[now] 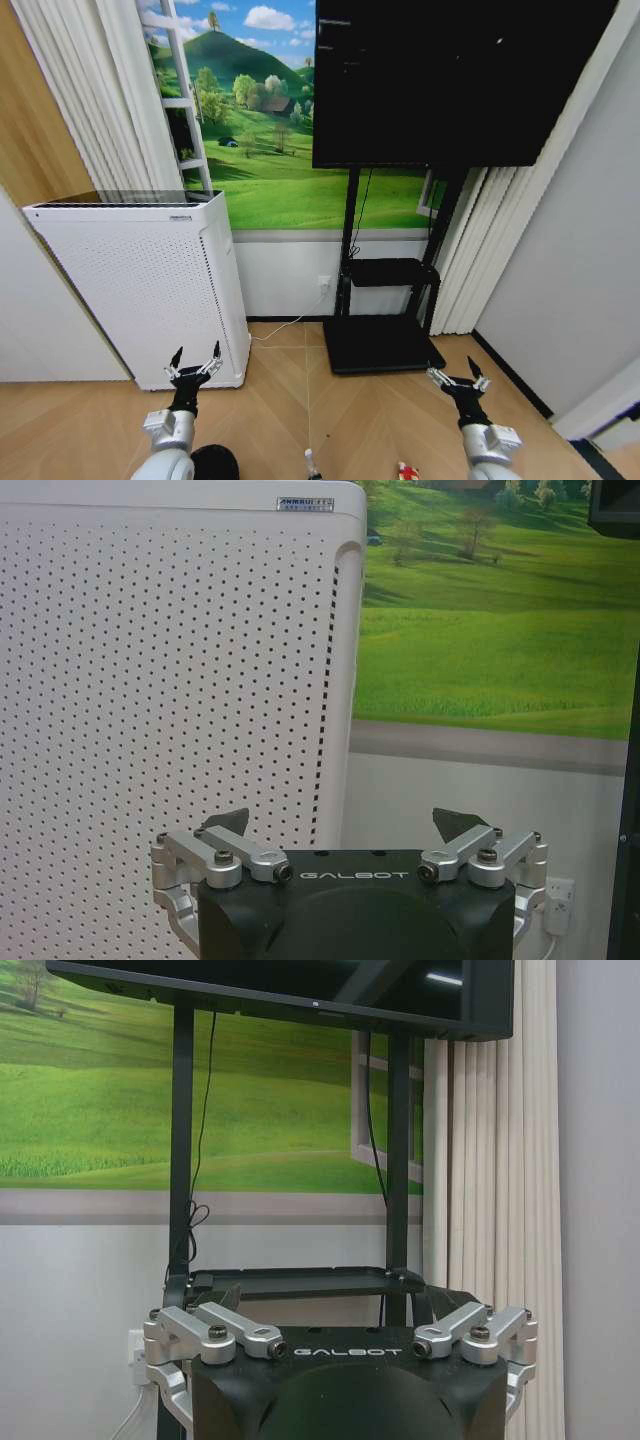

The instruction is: Pick up the trash bin and place the garbage on the floor into it.

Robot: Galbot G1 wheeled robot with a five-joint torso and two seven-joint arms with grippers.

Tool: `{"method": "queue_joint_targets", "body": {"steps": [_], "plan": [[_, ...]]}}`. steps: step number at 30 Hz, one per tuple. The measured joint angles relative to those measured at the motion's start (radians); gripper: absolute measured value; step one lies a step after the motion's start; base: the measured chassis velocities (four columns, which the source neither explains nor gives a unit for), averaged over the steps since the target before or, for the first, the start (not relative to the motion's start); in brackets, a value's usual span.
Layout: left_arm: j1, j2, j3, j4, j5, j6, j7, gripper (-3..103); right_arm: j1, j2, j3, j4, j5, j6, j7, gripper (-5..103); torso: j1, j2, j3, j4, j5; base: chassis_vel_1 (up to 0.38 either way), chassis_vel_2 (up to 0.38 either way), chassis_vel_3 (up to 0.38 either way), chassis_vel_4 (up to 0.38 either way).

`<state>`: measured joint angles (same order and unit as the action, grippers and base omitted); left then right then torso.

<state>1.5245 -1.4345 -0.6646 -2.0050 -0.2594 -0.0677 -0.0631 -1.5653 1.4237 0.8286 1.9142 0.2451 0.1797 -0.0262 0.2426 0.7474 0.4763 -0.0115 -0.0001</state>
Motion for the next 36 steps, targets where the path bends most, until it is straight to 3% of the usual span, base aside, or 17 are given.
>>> {"method": "queue_joint_targets", "body": {"steps": [36], "plan": [[-0.003, 0.008, -0.003, -0.009, -0.015, 0.001, 0.010, 100, -0.012, -0.007, -0.010, -0.044, -0.049, -0.029, -0.002, 100, -0.067, -0.167, -0.099, 0.0000, 0.0000, 0.000, 0.000, 0.000, 0.000]]}}
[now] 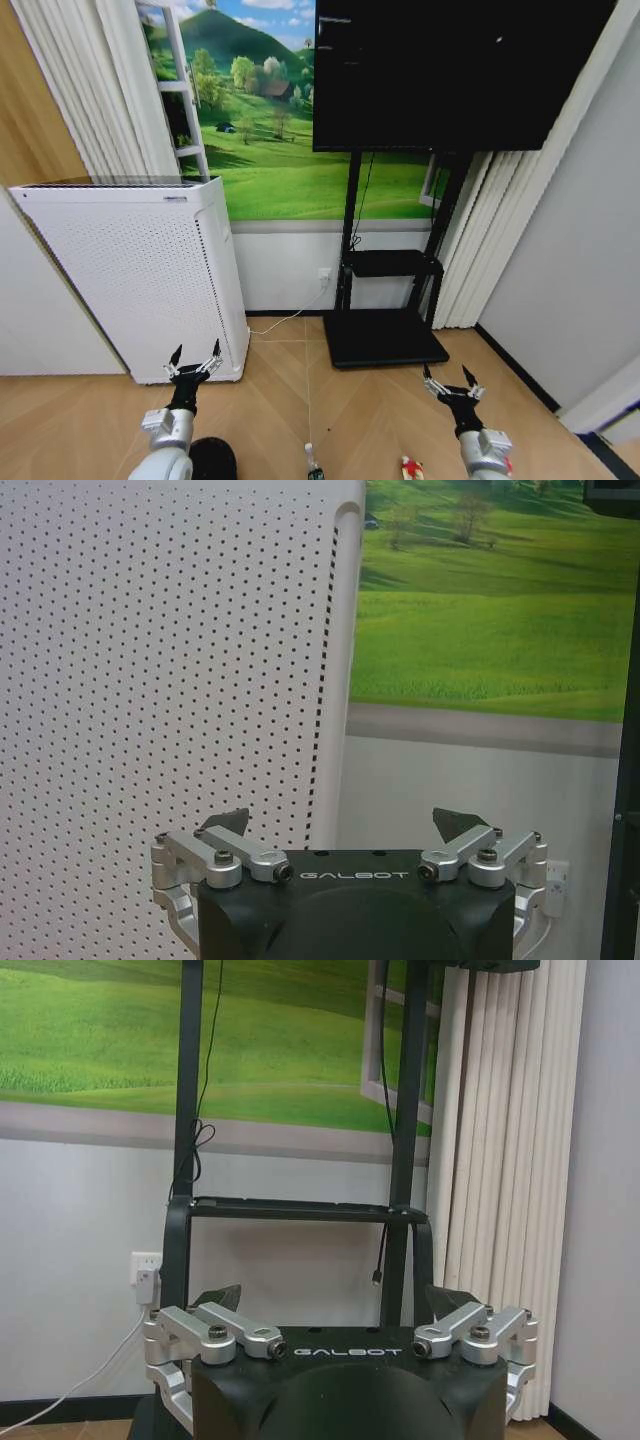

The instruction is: Pick up the trash bin and place the garbage on the floor into it.

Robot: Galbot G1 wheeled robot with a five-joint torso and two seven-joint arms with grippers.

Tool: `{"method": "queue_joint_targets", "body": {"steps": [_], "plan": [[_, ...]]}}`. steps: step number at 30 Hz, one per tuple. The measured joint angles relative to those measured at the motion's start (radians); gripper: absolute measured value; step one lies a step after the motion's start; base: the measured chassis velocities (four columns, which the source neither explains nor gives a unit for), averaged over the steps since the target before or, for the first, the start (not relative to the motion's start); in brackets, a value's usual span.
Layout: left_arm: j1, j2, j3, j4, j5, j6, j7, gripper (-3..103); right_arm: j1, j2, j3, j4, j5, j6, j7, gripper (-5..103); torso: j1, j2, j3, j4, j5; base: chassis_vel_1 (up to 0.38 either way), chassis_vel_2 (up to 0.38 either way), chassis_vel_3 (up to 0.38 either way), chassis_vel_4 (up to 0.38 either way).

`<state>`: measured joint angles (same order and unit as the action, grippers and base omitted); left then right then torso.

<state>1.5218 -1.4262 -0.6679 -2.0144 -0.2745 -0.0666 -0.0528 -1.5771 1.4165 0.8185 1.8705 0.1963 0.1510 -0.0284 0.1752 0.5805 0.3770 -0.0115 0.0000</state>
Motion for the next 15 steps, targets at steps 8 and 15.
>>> {"method": "queue_joint_targets", "body": {"steps": [8, 15], "plan": [[0.000, 0.000, 0.000, 0.003, -0.005, 0.002, -0.001, 100, 0.000, 0.000, -0.002, -0.004, 0.000, 0.000, -0.001, 100, -0.014, -0.035, -0.021, 0.0000, 0.0000, 0.000, 0.000, 0.000, 0.000], [0.000, -0.001, 0.001, 0.005, -0.005, 0.002, 0.000, 100, 0.001, 0.000, -0.002, -0.007, 0.000, 0.001, -0.002, 100, -0.024, -0.061, -0.036, 0.0000, 0.0000, 0.000, 0.000, 0.000, 0.000]]}}
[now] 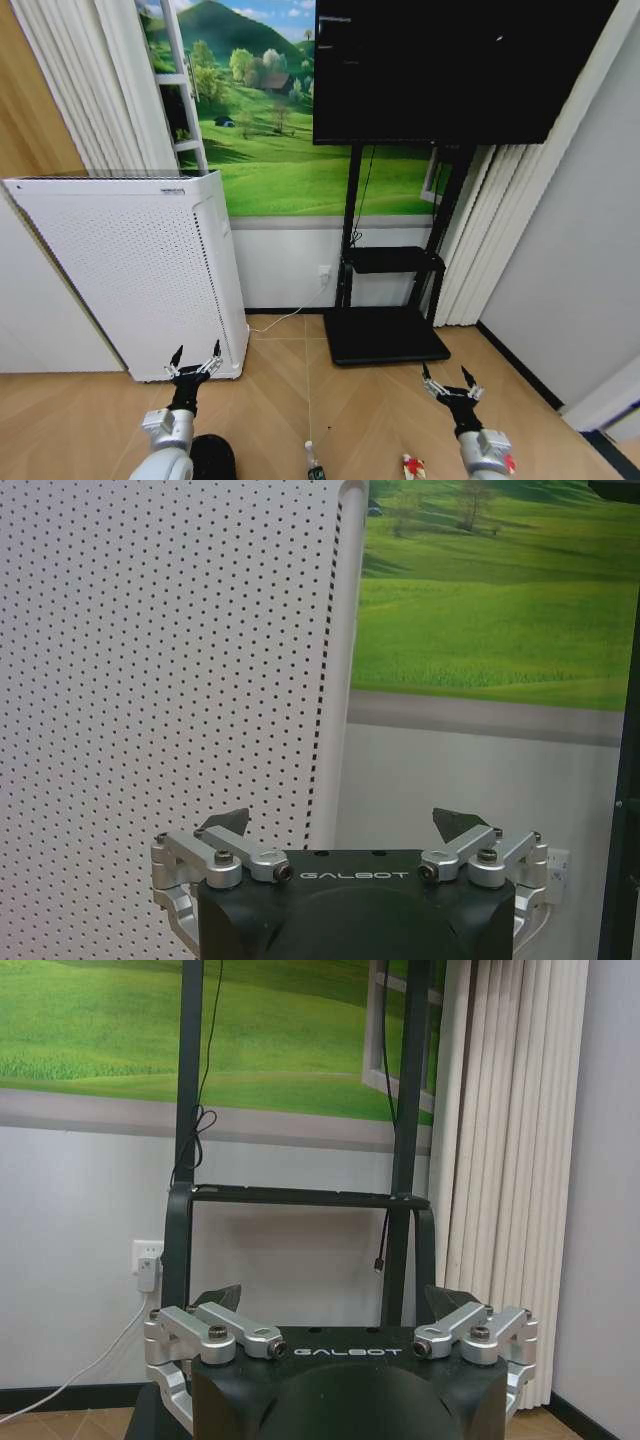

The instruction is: Pick up the trash bin and place the garbage on the floor into it.

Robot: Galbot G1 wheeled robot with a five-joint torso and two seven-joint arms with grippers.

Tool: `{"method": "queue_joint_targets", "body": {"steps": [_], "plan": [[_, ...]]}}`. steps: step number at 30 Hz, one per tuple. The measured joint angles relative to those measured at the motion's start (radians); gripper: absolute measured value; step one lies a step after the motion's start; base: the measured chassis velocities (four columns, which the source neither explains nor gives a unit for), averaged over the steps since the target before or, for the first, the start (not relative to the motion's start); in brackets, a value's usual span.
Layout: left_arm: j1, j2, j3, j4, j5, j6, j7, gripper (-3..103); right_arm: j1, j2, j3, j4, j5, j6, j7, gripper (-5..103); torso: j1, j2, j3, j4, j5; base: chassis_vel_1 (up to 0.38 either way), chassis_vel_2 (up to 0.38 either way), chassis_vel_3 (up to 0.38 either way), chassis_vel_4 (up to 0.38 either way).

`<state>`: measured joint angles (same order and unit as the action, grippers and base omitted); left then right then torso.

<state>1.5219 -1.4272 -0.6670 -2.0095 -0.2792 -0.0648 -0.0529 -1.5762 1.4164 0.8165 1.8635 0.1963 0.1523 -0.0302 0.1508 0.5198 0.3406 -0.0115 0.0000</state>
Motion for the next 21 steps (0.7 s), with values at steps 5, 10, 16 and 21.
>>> {"method": "queue_joint_targets", "body": {"steps": [5, 10, 16, 21], "plan": [[-0.001, -0.001, 0.001, 0.002, 0.001, 0.000, 0.001, 100, 0.001, 0.001, 0.000, -0.001, 0.000, 0.002, -0.001, 100, -0.009, -0.027, -0.018, 0.0000, 0.0000, 0.000, 0.000, 0.000, 0.000], [-0.001, -0.001, 0.002, 0.004, 0.001, -0.002, 0.002, 100, 0.001, 0.003, 0.000, -0.001, 0.000, 0.003, -0.001, 100, -0.016, -0.045, -0.030, 0.0000, 0.0000, 0.000, 0.000, 0.000, 0.000], [-0.001, -0.002, 0.002, 0.006, 0.001, -0.003, 0.003, 100, 0.001, 0.004, 0.000, 0.000, 0.000, 0.004, -0.001, 100, -0.024, -0.066, -0.043, 0.0000, 0.0000, 0.000, 0.000, 0.000, 0.000], [-0.002, -0.002, 0.002, 0.007, 0.002, -0.004, 0.004, 100, 0.001, 0.004, 0.001, 0.001, 0.001, 0.004, -0.001, 100, -0.030, -0.086, -0.056, 0.0000, 0.0000, 0.000, 0.000, 0.000, 0.000]]}}
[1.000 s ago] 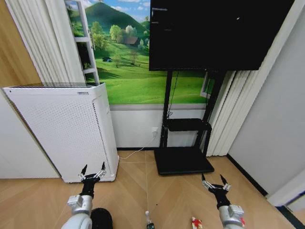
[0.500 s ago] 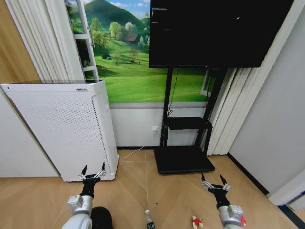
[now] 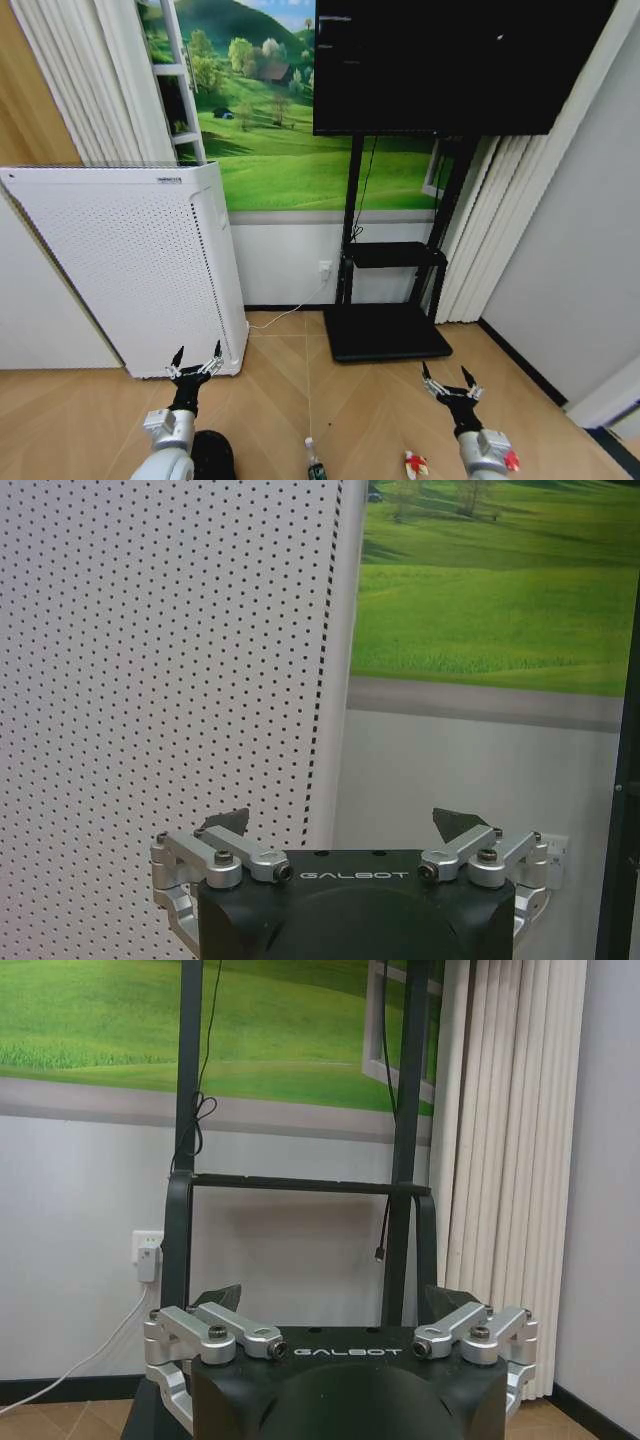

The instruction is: Pick up the trash bin and place the garbage on the floor into it.

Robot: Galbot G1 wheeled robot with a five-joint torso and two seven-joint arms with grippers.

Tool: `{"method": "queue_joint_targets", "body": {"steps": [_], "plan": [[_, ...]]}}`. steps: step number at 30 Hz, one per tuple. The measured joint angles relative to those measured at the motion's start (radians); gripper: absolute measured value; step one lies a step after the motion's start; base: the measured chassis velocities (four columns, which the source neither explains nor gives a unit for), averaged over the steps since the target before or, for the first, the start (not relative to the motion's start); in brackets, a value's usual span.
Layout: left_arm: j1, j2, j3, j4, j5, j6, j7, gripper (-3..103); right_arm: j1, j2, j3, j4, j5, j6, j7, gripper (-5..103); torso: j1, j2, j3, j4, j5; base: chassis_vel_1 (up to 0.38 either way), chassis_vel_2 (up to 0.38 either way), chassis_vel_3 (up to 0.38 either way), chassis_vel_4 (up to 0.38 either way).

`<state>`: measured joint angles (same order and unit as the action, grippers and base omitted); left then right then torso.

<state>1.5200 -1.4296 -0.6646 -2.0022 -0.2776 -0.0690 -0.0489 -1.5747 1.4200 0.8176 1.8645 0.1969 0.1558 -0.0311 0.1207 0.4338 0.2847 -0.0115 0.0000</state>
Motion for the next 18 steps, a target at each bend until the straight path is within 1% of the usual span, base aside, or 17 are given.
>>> {"method": "queue_joint_targets", "body": {"steps": [4, 9, 11, 13, 14, 18], "plan": [[-0.001, -0.001, 0.000, 0.001, 0.001, -0.001, 0.001, 100, 0.001, 0.001, 0.000, 0.000, 0.000, 0.001, 0.000, 100, -0.007, -0.021, -0.014, 0.0000, 0.0000, 0.000, 0.000, 0.000, 0.000], [-0.001, -0.001, 0.000, 0.001, 0.001, -0.002, 0.001, 100, 0.001, 0.001, 0.000, 0.000, 0.000, 0.002, 0.000, 100, -0.013, -0.036, -0.023, 0.0000, 0.0000, 0.000, 0.000, 0.000, 0.000], [0.000, -0.001, 0.000, 0.001, 0.001, -0.004, 0.002, 100, 0.000, 0.002, 0.000, 0.000, 0.000, 0.003, -0.002, 100, -0.018, -0.049, -0.031, 0.0000, 0.0000, 0.000, 0.000, 0.000, 0.000], [0.000, -0.001, -0.001, 0.001, 0.001, -0.004, 0.002, 100, 0.000, 0.002, 0.000, 0.000, 0.000, 0.003, -0.003, 100, -0.019, -0.052, -0.033, 0.0000, 0.0000, 0.000, 0.000, 0.000, 0.000], [0.001, -0.001, -0.001, 0.001, 0.001, -0.005, 0.002, 100, 0.000, 0.002, 0.000, 0.000, 0.000, 0.004, -0.003, 100, -0.021, -0.061, -0.039, 0.0000, 0.0000, 0.000, 0.000, 0.000, 0.000], [0.001, -0.002, -0.001, 0.001, 0.002, -0.007, 0.003, 100, 0.000, 0.002, 0.000, 0.000, 0.000, 0.006, -0.005, 100, -0.027, -0.075, -0.048, 0.0000, 0.0000, 0.000, 0.000, 0.000, 0.000]]}}
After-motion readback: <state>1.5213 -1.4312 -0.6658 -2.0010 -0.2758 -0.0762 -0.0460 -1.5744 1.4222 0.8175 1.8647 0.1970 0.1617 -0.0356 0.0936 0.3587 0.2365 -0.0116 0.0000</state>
